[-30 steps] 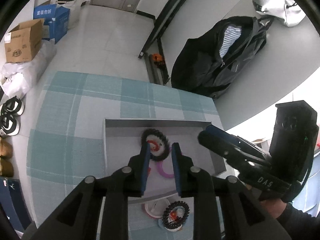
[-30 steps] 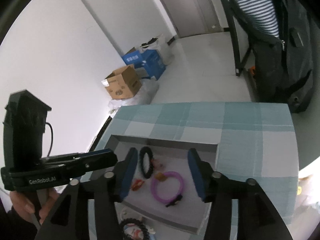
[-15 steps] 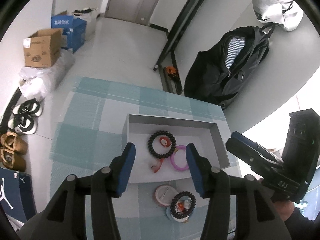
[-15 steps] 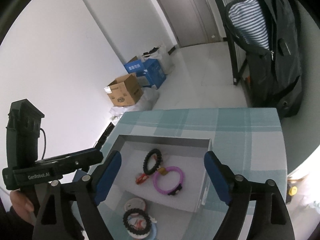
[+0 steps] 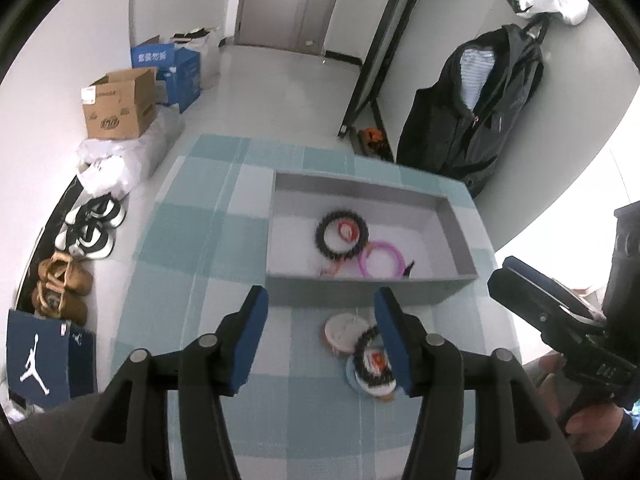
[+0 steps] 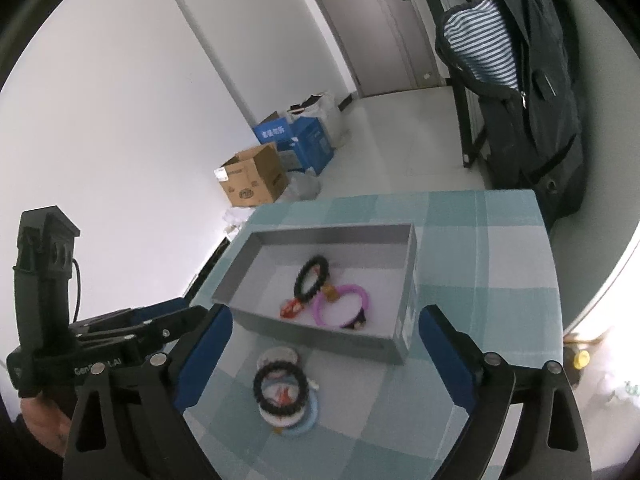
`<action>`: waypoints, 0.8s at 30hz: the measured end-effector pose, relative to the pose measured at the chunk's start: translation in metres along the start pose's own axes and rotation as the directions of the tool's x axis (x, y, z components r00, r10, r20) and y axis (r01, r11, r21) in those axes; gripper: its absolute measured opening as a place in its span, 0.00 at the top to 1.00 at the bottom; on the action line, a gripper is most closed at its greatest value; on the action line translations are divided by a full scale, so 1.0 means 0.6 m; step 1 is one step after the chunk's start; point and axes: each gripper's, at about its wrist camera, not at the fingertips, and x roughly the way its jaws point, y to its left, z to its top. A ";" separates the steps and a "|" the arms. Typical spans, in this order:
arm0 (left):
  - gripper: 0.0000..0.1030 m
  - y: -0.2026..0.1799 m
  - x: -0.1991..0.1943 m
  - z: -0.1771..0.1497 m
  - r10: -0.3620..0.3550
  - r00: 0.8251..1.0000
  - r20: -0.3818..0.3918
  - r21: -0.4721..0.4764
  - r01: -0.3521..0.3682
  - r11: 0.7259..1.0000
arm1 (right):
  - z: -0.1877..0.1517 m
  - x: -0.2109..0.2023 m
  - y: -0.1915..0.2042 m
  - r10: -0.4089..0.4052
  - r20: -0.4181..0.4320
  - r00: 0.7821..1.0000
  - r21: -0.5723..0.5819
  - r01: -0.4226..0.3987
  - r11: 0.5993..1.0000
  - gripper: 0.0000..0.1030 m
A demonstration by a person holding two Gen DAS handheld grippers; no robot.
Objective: Organize jewelry
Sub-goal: 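Move the right gripper back over the remaining black beaded bracelet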
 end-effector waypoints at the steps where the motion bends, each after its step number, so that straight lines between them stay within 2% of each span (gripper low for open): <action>1: 0.44 0.000 -0.002 -0.004 -0.003 1.000 0.002 -0.006 0.003 1.000 | -0.004 0.000 0.000 -0.002 -0.005 1.000 0.000 0.002 1.000 0.08; 6: 0.41 0.002 -0.004 -0.025 -0.013 1.000 0.007 -0.015 0.013 1.000 | -0.028 0.001 0.004 -0.004 -0.033 0.999 -0.007 0.004 1.000 0.07; 9: 0.28 0.009 -0.006 -0.039 -0.029 0.999 0.018 -0.041 0.030 0.999 | -0.040 0.009 0.012 -0.011 -0.061 0.998 -0.024 0.010 1.000 0.07; 16: 0.23 0.042 -0.009 -0.055 -0.105 0.994 0.042 -0.116 0.110 0.987 | -0.067 0.039 0.037 -0.031 -0.121 0.992 -0.079 0.022 0.997 0.07; 18: 0.20 0.054 -0.008 -0.060 -0.109 0.993 0.048 -0.130 0.115 0.985 | -0.073 0.052 0.044 -0.038 -0.139 0.990 -0.094 0.025 0.995 0.07; 24: 0.20 0.080 -0.006 -0.069 -0.102 0.994 0.047 -0.181 0.109 0.978 | -0.087 0.085 0.068 -0.051 -0.177 0.983 -0.123 0.029 0.992 0.07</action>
